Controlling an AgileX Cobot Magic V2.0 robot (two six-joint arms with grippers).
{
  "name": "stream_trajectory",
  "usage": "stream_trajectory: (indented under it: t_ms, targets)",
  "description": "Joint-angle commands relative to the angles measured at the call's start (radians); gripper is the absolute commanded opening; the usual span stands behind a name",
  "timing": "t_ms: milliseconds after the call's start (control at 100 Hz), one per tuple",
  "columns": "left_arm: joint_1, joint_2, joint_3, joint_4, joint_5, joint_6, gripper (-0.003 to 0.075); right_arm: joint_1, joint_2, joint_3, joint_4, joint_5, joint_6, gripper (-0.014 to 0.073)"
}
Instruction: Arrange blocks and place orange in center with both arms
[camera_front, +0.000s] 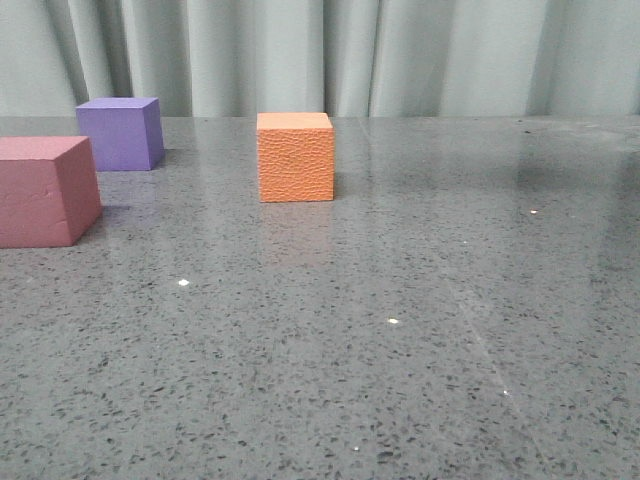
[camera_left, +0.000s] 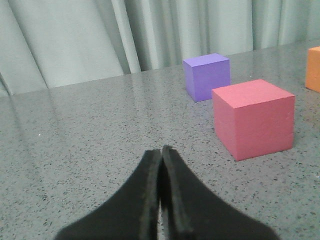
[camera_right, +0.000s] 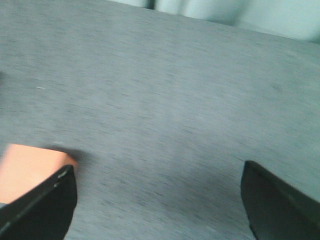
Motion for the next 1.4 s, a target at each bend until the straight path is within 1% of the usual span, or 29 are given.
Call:
stream_trajectory:
  t_ms: [0, 60, 120, 250, 360, 450, 500, 540, 570, 580, 610, 640, 660, 680, 710, 760, 780, 790, 820, 840, 860, 900, 1390]
  targets:
    - [0.003, -0.033, 0.053, -0.002, -0.079, -0.007, -0.0019, -0.082, -0.126, 0.066, -0.025, -0.042, -0.039, 0.0652]
    - [0.003, -0.033, 0.053, -0.002, -0.079, -0.007, -0.0019, -0.152, -0.203, 0.172, -0.024, -0.063, -0.048, 0.0652]
    - [0.003, -0.033, 0.053, -0.002, -0.079, -0.007, -0.0019, -0.194, -0.259, 0.252, -0.024, -0.088, -0.048, 0.0652]
    - [0.003, -0.033, 0.053, -0.002, -0.079, -0.007, -0.0019, -0.288, -0.427, 0.487, -0.024, -0.147, -0.078, 0.0652]
    - [0.003, -0.033, 0.053, -0.002, -0.079, -0.007, -0.0019, -0.329, -0.556, 0.651, -0.024, -0.17, -0.091, 0.0652]
    - [0.003, -0.033, 0.053, -0.002, -0.079, -0.007, -0.0019, -0.331, -0.661, 0.777, -0.018, -0.189, -0.09, 0.0651]
    - [0.003, -0.033, 0.053, -0.002, -0.079, -0.007, -0.0019, -0.331, -0.713, 0.833, -0.011, -0.193, -0.09, 0.0637]
    - [0.003, -0.033, 0.053, -0.002, -0.079, -0.007, -0.0019, -0.331, -0.745, 0.868, -0.006, -0.193, -0.09, 0.0608]
    - [0.003, -0.033, 0.053, -0.002, -0.079, -0.007, -0.0019, -0.331, -0.778, 0.898, 0.001, -0.193, -0.09, 0.0578]
    - [0.003, -0.033, 0.053, -0.002, -0.079, -0.007, -0.0019, -0.331, -0.792, 0.909, 0.001, -0.191, -0.09, 0.0549]
    - [0.003, -0.033, 0.053, -0.002, -0.079, -0.007, -0.0019, -0.331, -0.81, 0.925, 0.001, -0.19, -0.09, 0.0514]
    - [0.003, -0.033, 0.053, -0.002, -0.079, -0.007, -0.0019, -0.331, -0.842, 0.948, 0.002, -0.188, -0.09, 0.0459]
    - [0.003, -0.033, 0.053, -0.002, -0.079, -0.007, -0.0019, -0.331, -0.859, 0.959, 0.002, -0.186, -0.09, 0.0411]
    - [0.003, -0.033, 0.053, -0.002, -0.079, -0.007, -0.0019, -0.331, -0.877, 0.969, 0.002, -0.183, -0.09, 0.0342]
    - [0.003, -0.033, 0.053, -0.002, -0.079, -0.007, -0.0019, -0.331, -0.899, 0.98, 0.002, -0.179, -0.09, 0.0288]
    - [0.003, -0.033, 0.053, -0.002, -0.079, -0.007, -0.0019, -0.331, -0.933, 0.997, 0.002, -0.176, -0.09, 0.0143]
    - [0.003, -0.033, 0.053, -0.002, -0.079, -0.007, -0.0019, -0.331, -0.946, 1.001, 0.002, -0.174, -0.09, 0.0108]
    - [0.003, -0.033, 0.053, -0.002, -0.079, -0.007, -0.0019, -0.331, -0.954, 1.004, 0.002, -0.173, -0.09, 0.0059]
    - [0.003, -0.033, 0.053, -0.002, -0.079, -0.007, -0.0019, -0.331, -0.965, 1.007, 0.002, -0.173, -0.09, 0.0013]
    - [0.003, -0.033, 0.053, -0.002, -0.079, -0.007, -0.0019, -0.331, -0.978, 1.011, 0.002, -0.169, -0.09, -0.0044]
    - [0.003, -0.033, 0.053, -0.002, -0.079, -0.007, -0.0019, -0.331, -0.986, 1.012, 0.002, -0.167, -0.09, -0.0075]
    - [0.003, -0.033, 0.053, -0.002, -0.079, -0.007, -0.0019, -0.331, -0.997, 1.013, 0.002, -0.166, -0.09, -0.0064]
    - [0.003, -0.033, 0.053, -0.002, -0.079, -0.007, -0.0019, -0.331, -1.011, 1.013, 0.002, -0.169, -0.09, -0.0067]
